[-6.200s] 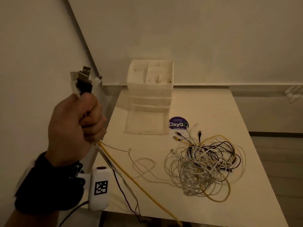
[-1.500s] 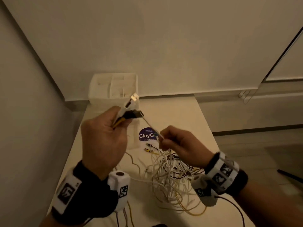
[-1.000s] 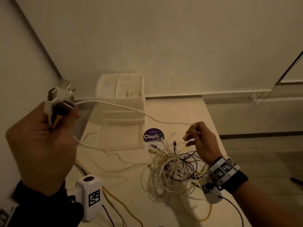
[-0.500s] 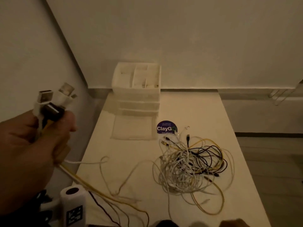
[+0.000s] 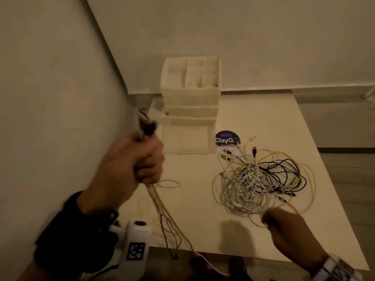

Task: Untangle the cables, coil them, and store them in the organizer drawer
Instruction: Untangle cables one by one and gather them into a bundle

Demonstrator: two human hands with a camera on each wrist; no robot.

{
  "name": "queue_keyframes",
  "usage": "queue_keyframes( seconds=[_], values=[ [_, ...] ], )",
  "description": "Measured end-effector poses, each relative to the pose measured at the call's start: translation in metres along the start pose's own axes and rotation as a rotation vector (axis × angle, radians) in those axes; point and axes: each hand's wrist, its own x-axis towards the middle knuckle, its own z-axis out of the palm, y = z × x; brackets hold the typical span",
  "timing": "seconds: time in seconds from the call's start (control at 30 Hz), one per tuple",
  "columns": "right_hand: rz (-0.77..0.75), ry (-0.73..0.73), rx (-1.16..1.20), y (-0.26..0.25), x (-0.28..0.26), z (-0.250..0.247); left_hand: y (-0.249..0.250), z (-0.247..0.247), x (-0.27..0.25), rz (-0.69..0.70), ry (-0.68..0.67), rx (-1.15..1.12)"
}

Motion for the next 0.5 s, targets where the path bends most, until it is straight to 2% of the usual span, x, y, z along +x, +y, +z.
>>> queue_keyframes(
  seconds=[0.07,0.1,0.13,0.17,0.23,0.33,0.5],
  values=[
    [-0.316,0.111,0.407,-0.070,0.013,-0.019,-0.012,0.017,0.003,-0.035,-0.040,0.007],
    [-0.400,0.053,0.597,-0.100,0.020,-0.026,-0.017,0.025,0.004,-0.034,-0.056,0.010],
    [-0.438,-0.073,0.720,-0.126,0.027,-0.031,-0.021,0.033,0.005,-0.023,-0.060,0.021],
    [-0.465,-0.163,0.774,-0.150,0.031,-0.033,-0.023,0.040,0.006,-0.011,-0.059,0.042],
    [-0.514,-0.229,0.837,-0.183,0.038,-0.024,-0.018,0.049,0.005,0.025,-0.035,0.080],
    [-0.521,-0.228,0.774,-0.182,0.027,-0.003,-0.001,0.048,-0.002,0.164,0.021,0.114],
    [-0.504,-0.426,0.604,-0.125,0.001,0.044,0.027,0.036,-0.015,0.281,0.154,0.079]
  ],
)
